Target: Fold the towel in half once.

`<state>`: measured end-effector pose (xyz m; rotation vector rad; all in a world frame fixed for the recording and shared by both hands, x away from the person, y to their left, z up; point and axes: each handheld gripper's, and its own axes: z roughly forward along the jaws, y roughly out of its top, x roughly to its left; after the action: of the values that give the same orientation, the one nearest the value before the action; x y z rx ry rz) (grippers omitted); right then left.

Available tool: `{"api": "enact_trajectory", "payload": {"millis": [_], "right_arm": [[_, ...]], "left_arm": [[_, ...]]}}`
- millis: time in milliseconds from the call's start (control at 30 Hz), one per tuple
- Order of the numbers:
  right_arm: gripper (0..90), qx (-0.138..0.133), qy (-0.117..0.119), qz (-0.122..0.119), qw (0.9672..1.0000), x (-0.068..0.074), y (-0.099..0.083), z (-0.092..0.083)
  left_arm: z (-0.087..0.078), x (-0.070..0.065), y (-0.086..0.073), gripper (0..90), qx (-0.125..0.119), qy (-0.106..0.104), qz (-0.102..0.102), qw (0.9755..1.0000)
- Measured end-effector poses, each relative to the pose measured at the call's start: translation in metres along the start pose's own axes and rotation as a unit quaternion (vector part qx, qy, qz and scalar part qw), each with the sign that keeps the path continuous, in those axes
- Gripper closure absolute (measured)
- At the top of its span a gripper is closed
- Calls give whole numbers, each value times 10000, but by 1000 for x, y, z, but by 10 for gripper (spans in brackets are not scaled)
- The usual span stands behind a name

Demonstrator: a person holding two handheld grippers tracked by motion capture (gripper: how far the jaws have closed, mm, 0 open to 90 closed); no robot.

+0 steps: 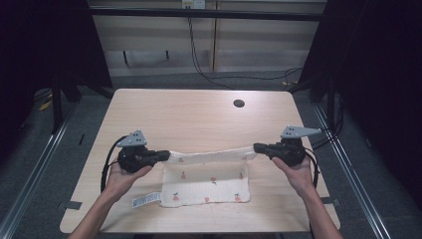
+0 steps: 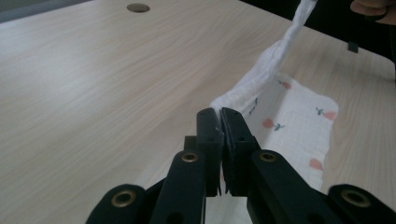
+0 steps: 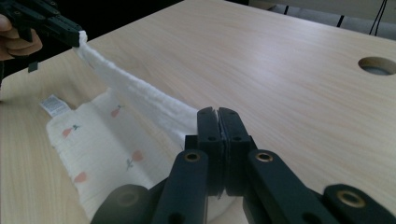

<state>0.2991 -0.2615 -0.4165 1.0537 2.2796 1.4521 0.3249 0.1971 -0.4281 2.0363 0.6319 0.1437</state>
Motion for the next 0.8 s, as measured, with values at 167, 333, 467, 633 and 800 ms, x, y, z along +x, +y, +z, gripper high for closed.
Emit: {"api": "enact_trajectory", "payload": {"millis": [167,333,467,633,800], "right_arm": [[885,207,84,-33,9997,8,-13,-1],[883,362,165,-14,9992,21,-28,-2],[883,690,263,-101,9972,32,-46,3],[883,808,314,-91,9962,39,-58,1],[881,1039,270,-108,9942,43,-73,0]], "left_arm": [[4,-4,-12,870,239,-89,19,9997],[3,-14,-29,867,524,-121,75,9985],[7,-20,-43,866,652,-245,28,9976],[7,-27,-47,861,726,-371,23,9967],[12,-26,-57,835,971,-513,-16,9940]]}}
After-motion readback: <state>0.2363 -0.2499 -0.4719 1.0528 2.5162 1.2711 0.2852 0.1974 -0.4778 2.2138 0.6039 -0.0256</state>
